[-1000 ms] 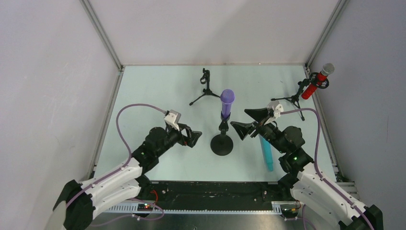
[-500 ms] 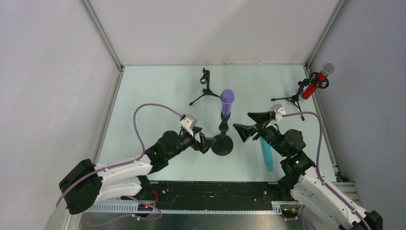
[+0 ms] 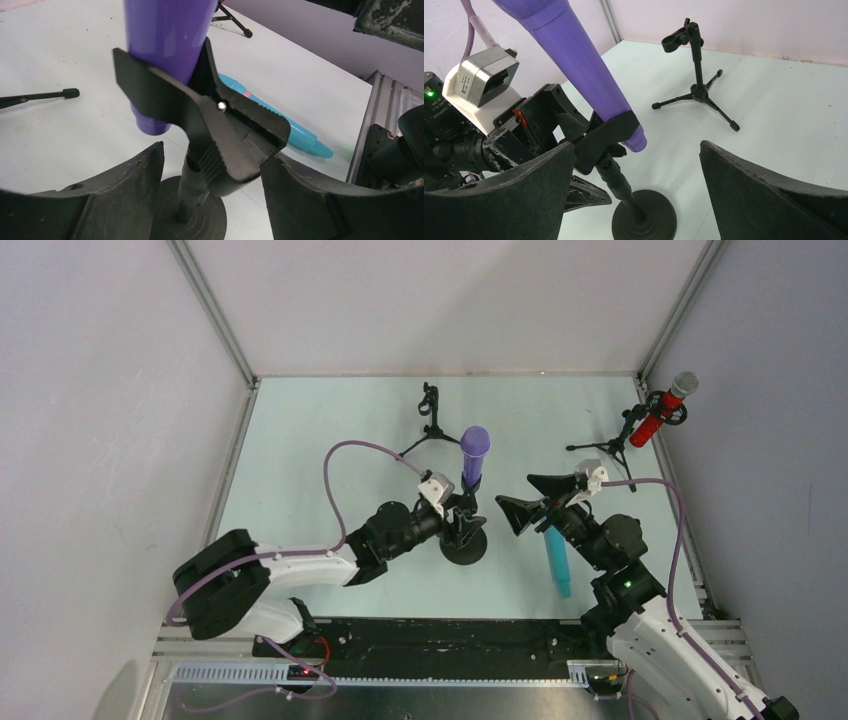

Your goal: Attach the microphones to the stand

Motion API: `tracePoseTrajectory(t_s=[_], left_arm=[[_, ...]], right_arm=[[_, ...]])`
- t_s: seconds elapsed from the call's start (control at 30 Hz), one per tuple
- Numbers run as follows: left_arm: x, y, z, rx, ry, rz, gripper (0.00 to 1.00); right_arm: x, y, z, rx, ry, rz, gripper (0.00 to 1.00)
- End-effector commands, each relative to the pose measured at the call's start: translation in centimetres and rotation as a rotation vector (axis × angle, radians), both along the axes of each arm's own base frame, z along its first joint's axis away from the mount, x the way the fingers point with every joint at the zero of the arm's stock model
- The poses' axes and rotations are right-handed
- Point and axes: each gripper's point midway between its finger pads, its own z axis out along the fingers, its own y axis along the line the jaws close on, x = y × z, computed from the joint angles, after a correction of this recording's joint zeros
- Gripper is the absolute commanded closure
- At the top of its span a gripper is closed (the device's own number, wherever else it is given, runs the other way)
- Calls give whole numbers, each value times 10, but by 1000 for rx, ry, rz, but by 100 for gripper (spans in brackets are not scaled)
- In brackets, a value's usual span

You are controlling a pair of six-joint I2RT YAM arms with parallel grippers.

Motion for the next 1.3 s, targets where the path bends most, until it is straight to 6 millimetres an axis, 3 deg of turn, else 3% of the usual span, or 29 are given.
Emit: tracePoseTrajectory(t_s=[0.0,0.1,0.37,0.63,0.9,1.13,1.27], left_arm=[[3,-20,32,-68,-104,-32,32],[1,-26,27,-59,-106,-57,48],[2,-24,23,-46,-125,-50,66],[0,-19,29,-47,-160,-50,98],[-4,-8,51,-75,-219,-43,100],[-13,5,92,-145,-294,-43,100],[-20,10,115,-181,-327,-58,100]], right_arm=[[2,-5,1,6,-3,-23,2],[2,-6,1,6,-3,-25,2],[3,-5,-4,-4,15,-19,2],[6,-7,-33,-71,32,-28,3],[-19,6,-46,-137,-68,116,7],[-49,31,-41,-140,-152,337,15],[-55,48,-40,-137,-148,415,18]])
